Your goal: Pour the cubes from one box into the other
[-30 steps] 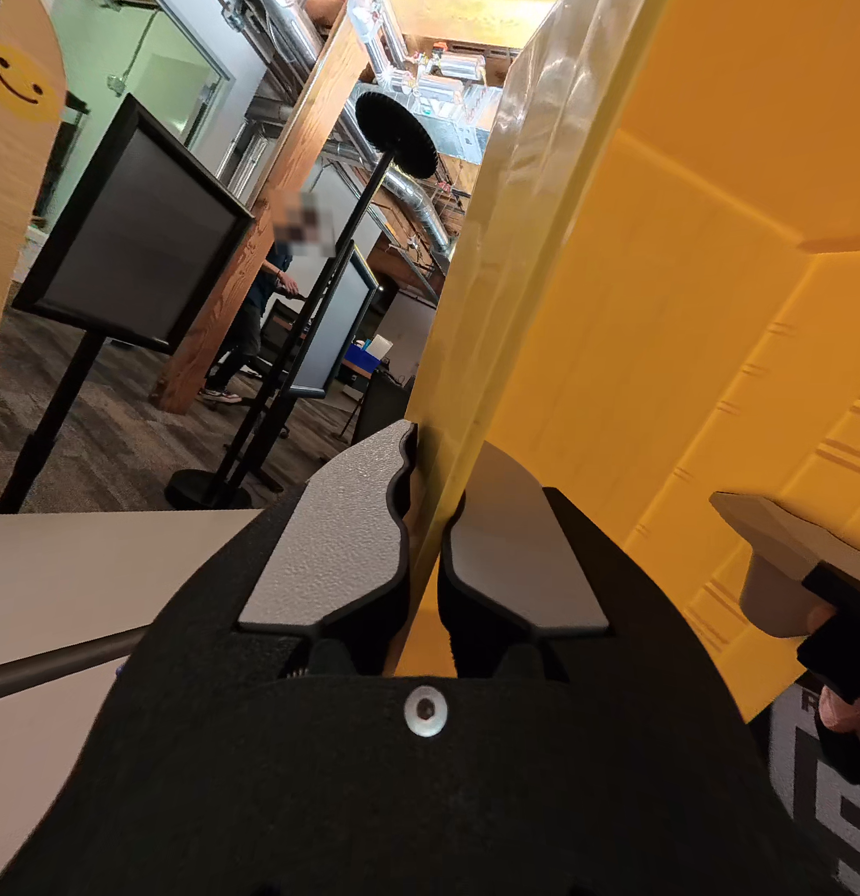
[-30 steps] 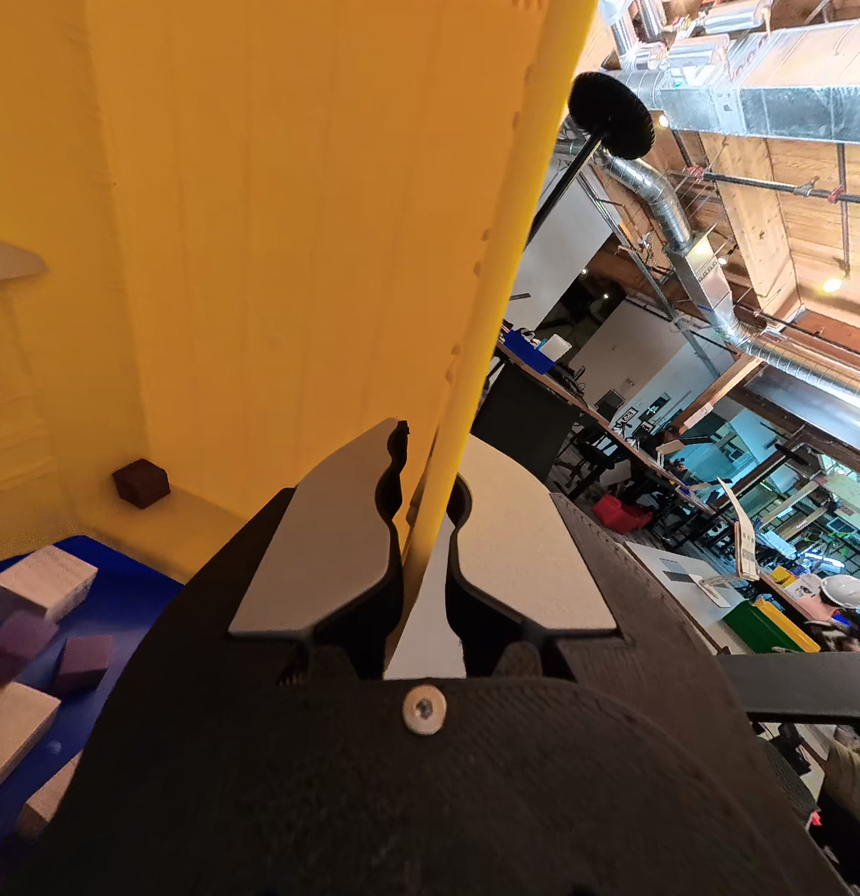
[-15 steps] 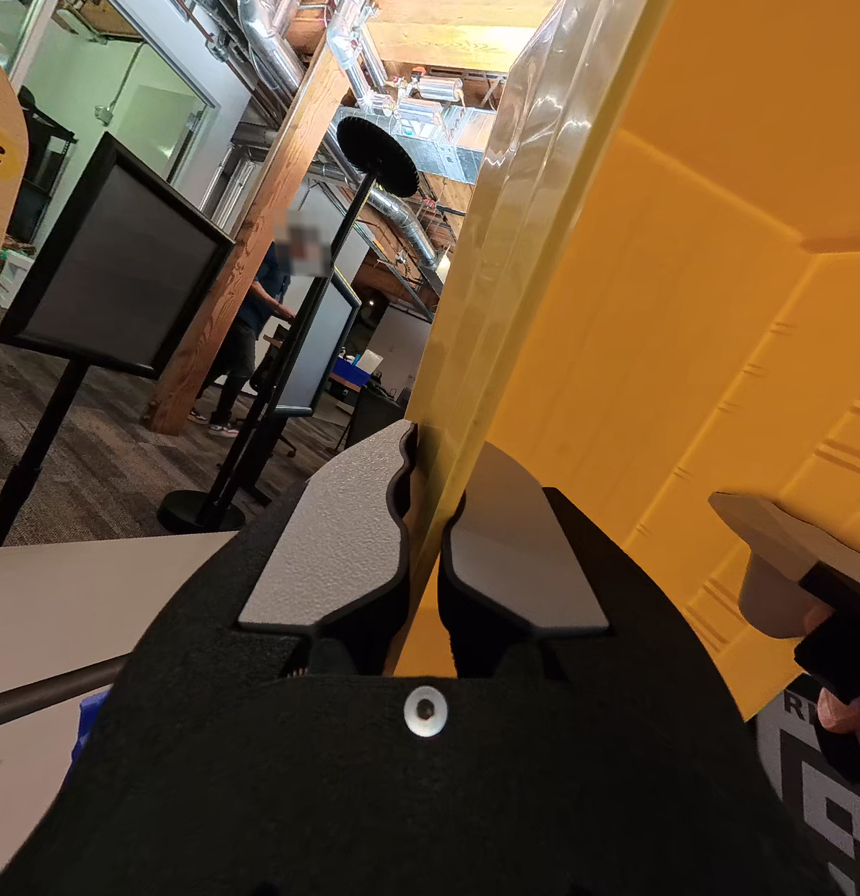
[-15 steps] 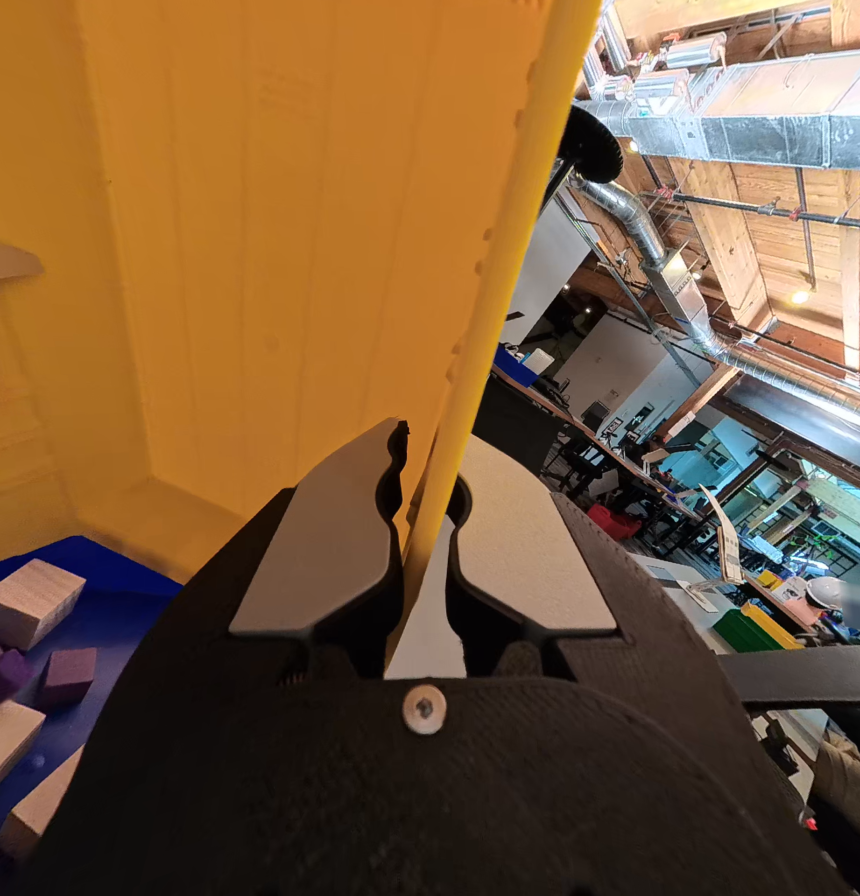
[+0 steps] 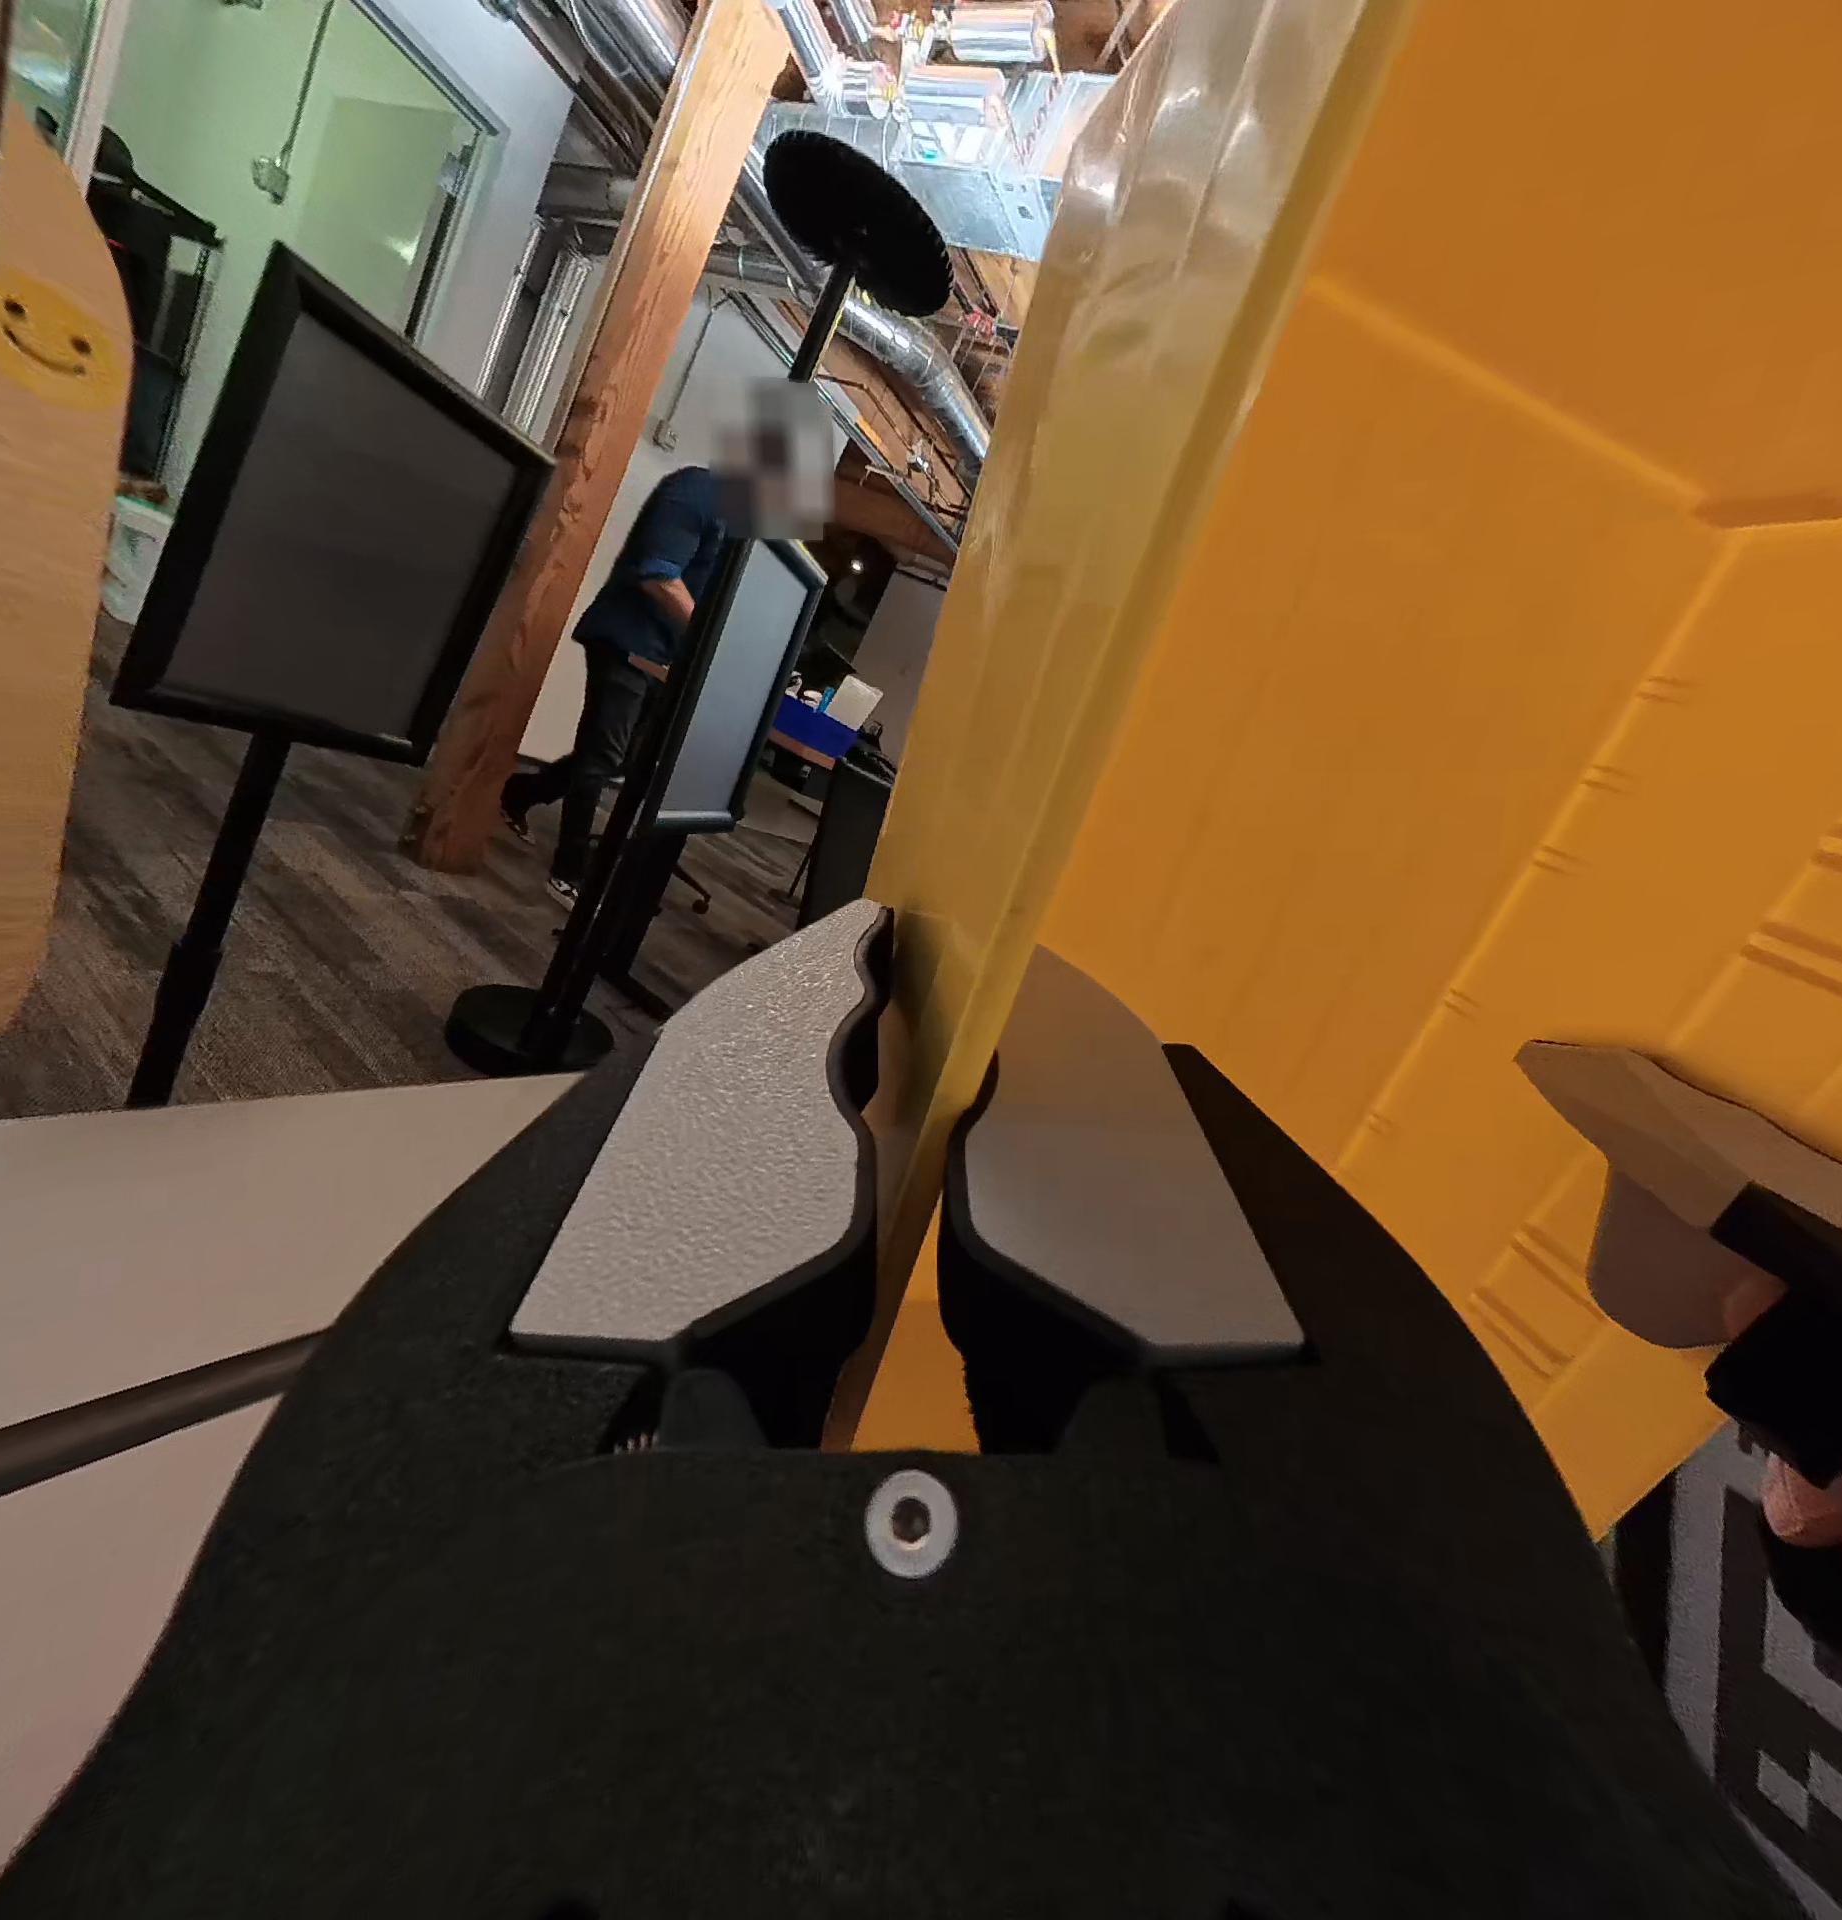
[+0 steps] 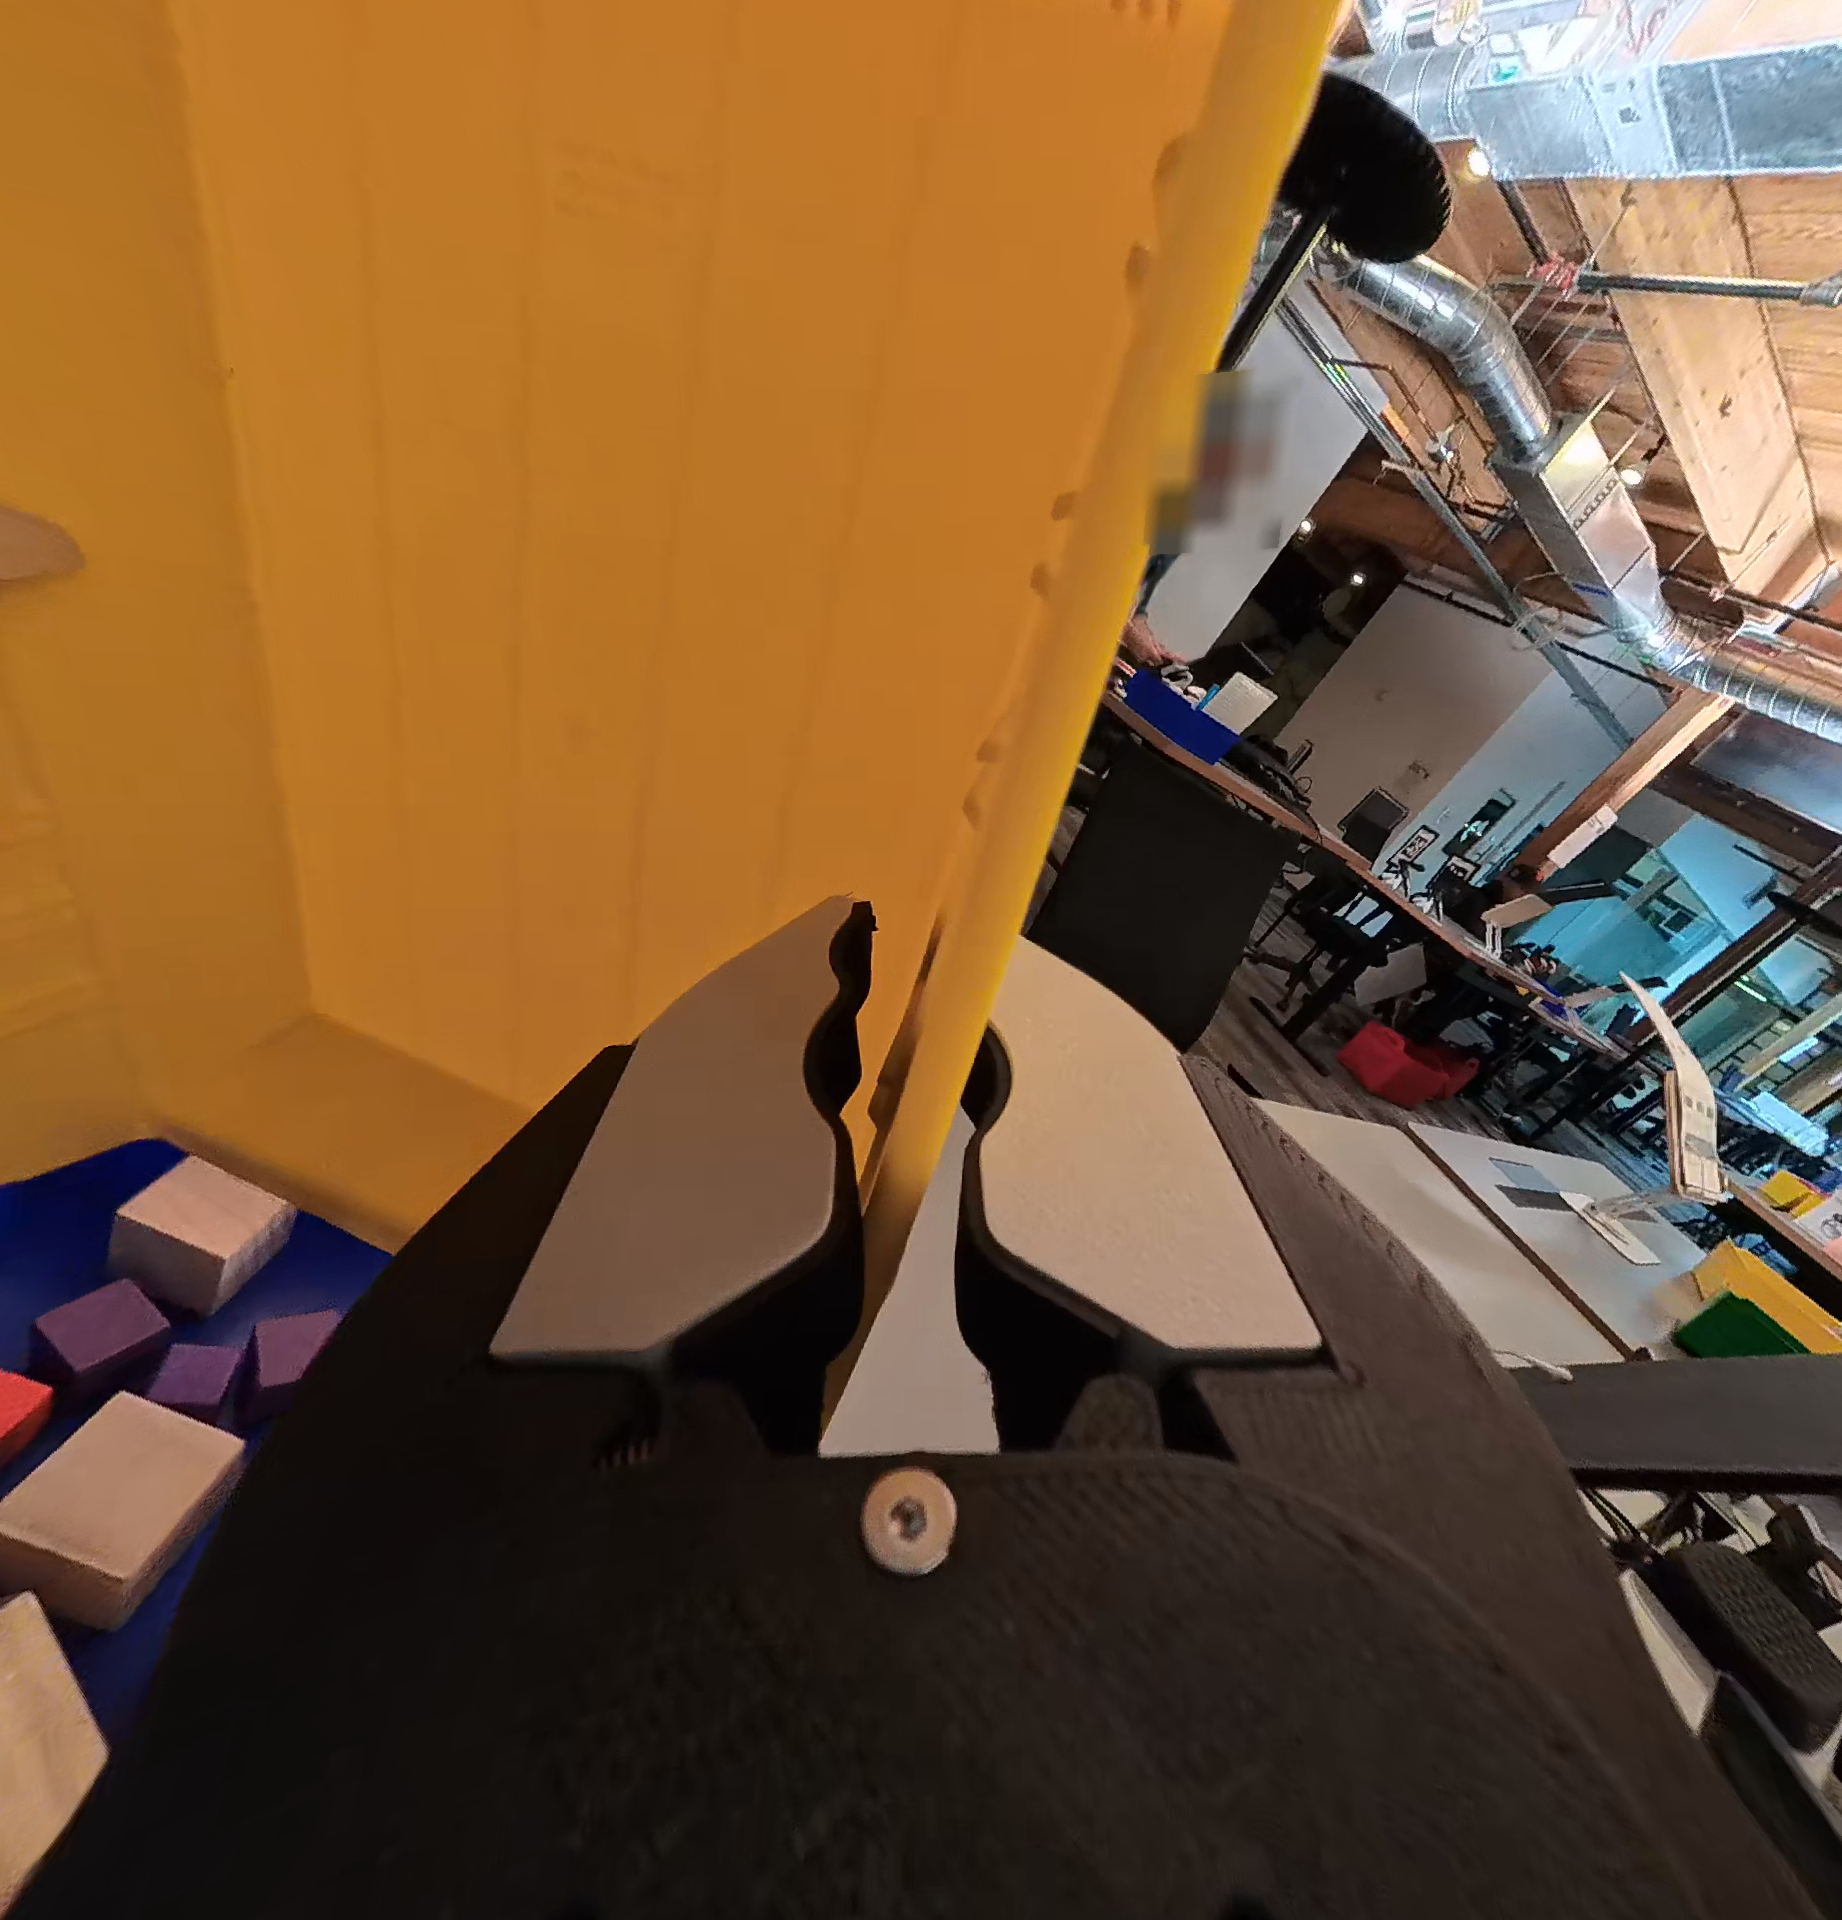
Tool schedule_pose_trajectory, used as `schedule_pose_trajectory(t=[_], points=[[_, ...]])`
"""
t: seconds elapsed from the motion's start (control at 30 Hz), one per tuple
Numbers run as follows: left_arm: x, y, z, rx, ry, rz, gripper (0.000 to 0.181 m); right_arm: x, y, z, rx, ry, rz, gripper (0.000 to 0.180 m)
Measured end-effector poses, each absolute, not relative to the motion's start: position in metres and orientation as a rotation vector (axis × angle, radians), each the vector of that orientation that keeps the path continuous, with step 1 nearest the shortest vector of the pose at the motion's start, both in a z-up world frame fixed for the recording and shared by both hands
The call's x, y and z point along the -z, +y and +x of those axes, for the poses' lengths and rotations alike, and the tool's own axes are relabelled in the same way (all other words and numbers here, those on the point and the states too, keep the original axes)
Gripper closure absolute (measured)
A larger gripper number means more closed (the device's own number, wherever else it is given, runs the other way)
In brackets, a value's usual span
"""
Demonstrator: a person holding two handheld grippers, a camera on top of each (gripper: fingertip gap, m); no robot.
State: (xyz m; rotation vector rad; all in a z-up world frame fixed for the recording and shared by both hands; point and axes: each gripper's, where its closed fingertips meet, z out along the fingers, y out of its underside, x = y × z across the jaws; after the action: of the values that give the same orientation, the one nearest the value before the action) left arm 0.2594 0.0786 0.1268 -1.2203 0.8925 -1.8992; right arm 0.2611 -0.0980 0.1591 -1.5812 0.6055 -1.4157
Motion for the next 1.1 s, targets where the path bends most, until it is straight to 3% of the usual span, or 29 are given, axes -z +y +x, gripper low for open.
schedule_pose_trajectory(t=[0.23,0.43,0.6,0.77,0.93,1.1], points=[[-0.198,0.109,0.233,1.638,1.030,-1.198,0.174,-0.208,-0.070,0.250,1.224,0.631,-1.576,0.163],[-0.219,0.167,0.187,1.152,1.230,-1.393,0.175,-0.194,-0.004,0.242,0.803,0.703,-1.742,0.164],[-0.162,0.224,0.132,0.722,1.406,-1.691,0.174,-0.132,0.063,0.213,0.416,0.730,-2.028,0.164],[-0.069,0.255,0.058,0.406,1.582,-2.030,0.173,-0.053,0.107,0.168,0.159,0.691,-2.372,0.167],[0.022,0.265,0.005,0.285,1.646,-2.359,0.172,0.034,0.125,0.127,-0.022,0.688,-2.676,0.168],[0.076,0.269,-0.015,0.241,1.656,-2.468,0.172,0.088,0.132,0.112,-0.074,0.702,-2.787,0.169]])
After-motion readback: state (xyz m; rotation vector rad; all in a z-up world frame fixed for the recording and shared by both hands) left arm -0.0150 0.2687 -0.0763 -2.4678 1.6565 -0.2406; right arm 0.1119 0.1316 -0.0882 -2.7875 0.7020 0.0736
